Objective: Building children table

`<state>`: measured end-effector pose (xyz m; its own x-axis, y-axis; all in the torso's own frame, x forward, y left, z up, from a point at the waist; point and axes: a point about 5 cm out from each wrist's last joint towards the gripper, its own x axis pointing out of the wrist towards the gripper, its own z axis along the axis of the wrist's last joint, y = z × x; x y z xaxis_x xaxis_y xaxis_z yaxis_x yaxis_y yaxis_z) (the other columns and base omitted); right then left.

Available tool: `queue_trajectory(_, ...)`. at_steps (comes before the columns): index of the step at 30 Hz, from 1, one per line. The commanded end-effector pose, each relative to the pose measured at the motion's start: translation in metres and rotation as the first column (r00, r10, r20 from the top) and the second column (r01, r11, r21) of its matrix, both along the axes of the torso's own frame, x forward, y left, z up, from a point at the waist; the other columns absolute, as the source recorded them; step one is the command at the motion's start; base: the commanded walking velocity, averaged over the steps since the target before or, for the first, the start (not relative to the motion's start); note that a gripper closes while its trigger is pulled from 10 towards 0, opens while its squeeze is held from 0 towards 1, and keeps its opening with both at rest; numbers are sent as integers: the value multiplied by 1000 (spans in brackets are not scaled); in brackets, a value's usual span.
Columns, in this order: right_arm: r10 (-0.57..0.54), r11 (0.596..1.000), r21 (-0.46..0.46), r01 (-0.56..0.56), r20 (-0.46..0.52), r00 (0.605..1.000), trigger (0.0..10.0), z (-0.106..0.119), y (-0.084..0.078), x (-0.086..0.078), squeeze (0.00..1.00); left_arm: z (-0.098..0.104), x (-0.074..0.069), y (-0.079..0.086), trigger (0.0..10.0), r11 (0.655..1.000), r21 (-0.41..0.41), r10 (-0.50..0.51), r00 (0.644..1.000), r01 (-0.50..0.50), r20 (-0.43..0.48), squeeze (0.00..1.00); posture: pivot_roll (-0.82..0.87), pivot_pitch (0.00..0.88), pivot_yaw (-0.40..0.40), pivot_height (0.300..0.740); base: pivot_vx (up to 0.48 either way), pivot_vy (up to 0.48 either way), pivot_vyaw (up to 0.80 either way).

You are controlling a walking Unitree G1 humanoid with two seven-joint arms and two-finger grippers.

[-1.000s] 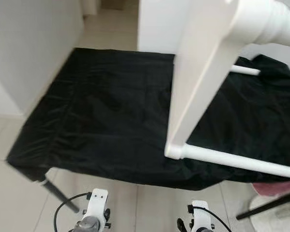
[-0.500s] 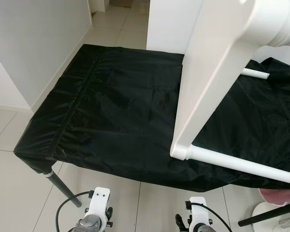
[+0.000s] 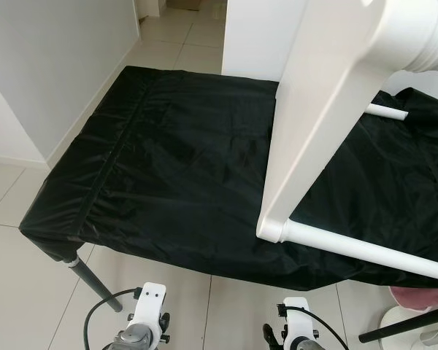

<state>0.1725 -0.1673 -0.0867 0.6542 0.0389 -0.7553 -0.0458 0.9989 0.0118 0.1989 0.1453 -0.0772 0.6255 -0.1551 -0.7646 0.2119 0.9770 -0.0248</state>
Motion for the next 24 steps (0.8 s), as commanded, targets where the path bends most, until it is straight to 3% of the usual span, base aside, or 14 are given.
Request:
queue_trajectory(1,-4,1000,-1,4,-15,1000,10000,-2,-1,-5,0,-4,-7,2,10000,1000,11,-4,1000,4,-20,0,-31,0,-27,740,0,0,0)
queue_trajectory(19,2,1000,-8,-2,-26,1000,10000,-4,-1,-9,0,-5,-9,1,10000,1000,17,-17,999,18,-27,0,-35,0,-23,740,0,0,0)
queue_trajectory(24,0,1000,-13,0,-27,1000,10000,-4,-2,-9,0,-4,-9,1,10000,1000,14,-18,1000,18,-25,0,-40,0,-23,740,0,-286,0)
